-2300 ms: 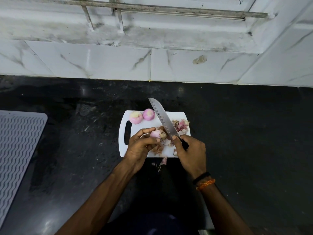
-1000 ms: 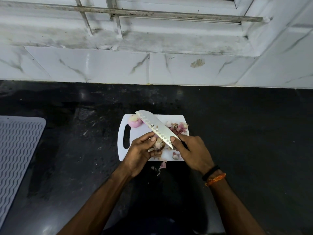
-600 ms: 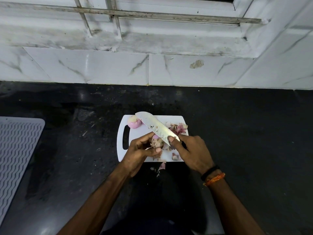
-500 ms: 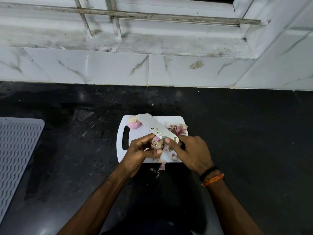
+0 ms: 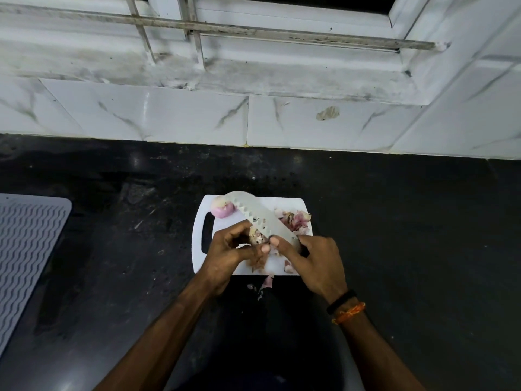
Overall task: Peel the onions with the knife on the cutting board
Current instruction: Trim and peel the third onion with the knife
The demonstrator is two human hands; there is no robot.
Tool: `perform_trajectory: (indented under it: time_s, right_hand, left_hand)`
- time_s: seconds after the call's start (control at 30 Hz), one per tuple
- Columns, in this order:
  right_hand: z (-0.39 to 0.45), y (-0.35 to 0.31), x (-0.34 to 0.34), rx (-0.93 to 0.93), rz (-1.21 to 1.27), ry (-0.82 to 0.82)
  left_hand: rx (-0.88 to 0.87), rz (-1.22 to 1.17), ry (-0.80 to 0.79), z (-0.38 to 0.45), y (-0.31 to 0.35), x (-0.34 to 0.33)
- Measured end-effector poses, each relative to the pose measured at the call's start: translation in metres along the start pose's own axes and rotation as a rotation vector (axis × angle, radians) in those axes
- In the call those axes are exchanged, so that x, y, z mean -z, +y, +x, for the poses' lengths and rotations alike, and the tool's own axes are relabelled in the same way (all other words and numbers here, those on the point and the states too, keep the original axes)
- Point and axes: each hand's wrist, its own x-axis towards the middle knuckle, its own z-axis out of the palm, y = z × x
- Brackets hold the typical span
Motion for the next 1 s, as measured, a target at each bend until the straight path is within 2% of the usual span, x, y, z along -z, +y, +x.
perform_trajectory:
  time_s: [0.13,0.23,0.37,0.53,0.73,1.0]
  right_hand:
    - [-0.003,-0.011,0.008,-0.063,0.216,0.018]
    - [-0.001,-0.009,0.01,-0.112,0.255,0.032]
    - [0.002,-0.008,0.013,-0.1,0.136,0.016]
    - [0.006,0.002,0.013,-0.02,-0.132,0.041]
    - [0.004,-0.007,0.015,-0.012,-0.021,0.024]
    - [0.002,0.002,0.009,0.104,-0.169,0.049]
  left_hand:
    - [0.017,-0.062,0.001,0.002,0.0,0.001]
    - [0.03,-0.101,-0.003,0.002,-0.002,-0.001]
    - [0.024,-0.124,-0.025,0.002,-0.002,0.0]
    - [0.033,-0.183,-0.033,0.001,-0.002,0.002]
    - [0.07,-0.354,-0.1,0.0,-0.007,0.006]
    - [0.1,-0.374,-0.091,0.002,-0.012,0.008]
